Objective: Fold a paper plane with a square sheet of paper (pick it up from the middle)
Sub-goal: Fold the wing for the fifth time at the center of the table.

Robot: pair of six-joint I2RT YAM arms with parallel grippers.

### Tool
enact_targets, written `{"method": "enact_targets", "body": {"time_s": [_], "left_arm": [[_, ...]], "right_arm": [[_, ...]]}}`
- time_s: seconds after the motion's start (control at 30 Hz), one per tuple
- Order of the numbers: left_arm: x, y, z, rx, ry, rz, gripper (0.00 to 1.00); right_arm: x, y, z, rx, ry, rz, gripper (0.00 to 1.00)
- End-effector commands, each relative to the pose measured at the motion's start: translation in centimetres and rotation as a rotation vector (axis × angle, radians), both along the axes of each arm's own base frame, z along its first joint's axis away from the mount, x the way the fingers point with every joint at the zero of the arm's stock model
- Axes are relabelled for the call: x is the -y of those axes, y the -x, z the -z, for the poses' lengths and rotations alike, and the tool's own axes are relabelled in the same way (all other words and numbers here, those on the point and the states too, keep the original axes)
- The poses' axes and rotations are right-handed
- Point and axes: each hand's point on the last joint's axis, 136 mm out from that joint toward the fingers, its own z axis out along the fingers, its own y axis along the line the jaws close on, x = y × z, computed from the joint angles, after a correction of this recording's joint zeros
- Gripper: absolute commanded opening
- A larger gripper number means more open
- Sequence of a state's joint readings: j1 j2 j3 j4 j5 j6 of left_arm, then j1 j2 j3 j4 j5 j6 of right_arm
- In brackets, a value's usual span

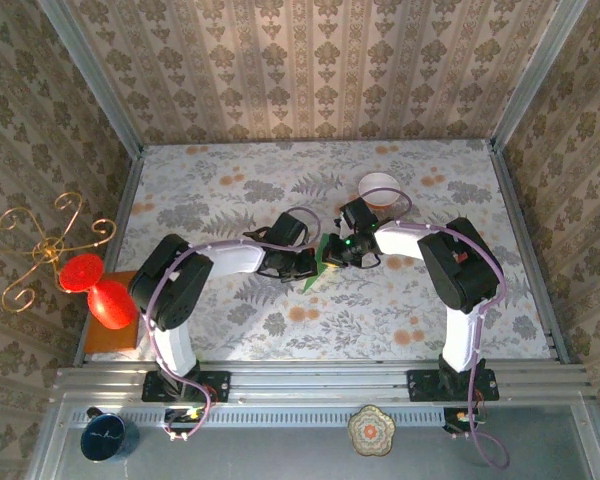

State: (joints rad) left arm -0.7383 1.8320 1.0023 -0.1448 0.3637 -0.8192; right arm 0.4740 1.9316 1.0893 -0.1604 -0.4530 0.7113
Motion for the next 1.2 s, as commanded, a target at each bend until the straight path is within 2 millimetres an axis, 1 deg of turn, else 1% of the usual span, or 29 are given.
{"method": "enact_targets", "body": {"time_s": [0.0,0.1,0.27,0.43,0.63,0.77,0.9,1.07,1.17], "left_arm": [[-0.2,0.1,0.4,-0.024,-0.027,-0.004,0.00],[-1.4,0.6,1.4,-0.046,-0.093,-0.018,0.00],[-3.0,1.7,3.2,-0.098,-0.168,-0.035,0.00],[-3.5,2.2,4.1,-0.122,-0.201,-0.037,0.00],[-4.4,2.8,4.8,-0.145,-0.244,-0.036,0.00],[-5.1,3.4,5.4,-0.167,-0.276,-0.035,0.00],[-5.7,3.9,5.9,-0.183,-0.293,-0.037,0.00],[-5.7,4.1,6.0,-0.186,-0.291,-0.035,0.00],[-5.6,4.0,5.8,-0.181,-0.285,-0.034,0.00]], "right_arm": [[1.0,1.2,1.0,-0.056,0.054,-0.001,0.03],[0.9,0.5,0.2,-0.012,0.052,-0.032,0.03],[0.6,-0.5,-0.4,0.072,0.023,-0.089,0.03],[1.0,-0.7,0.2,0.119,0.017,-0.097,0.03],[2.7,-2.2,1.3,0.130,0.020,-0.055,0.03],[4.1,-3.8,1.3,0.153,0.015,-0.029,0.03],[5.8,-5.6,1.5,0.158,0.007,0.014,0.03],[8.2,-7.5,2.0,0.165,0.007,0.085,0.03],[9.2,-8.4,1.9,0.179,0.007,0.115,0.03]]}}
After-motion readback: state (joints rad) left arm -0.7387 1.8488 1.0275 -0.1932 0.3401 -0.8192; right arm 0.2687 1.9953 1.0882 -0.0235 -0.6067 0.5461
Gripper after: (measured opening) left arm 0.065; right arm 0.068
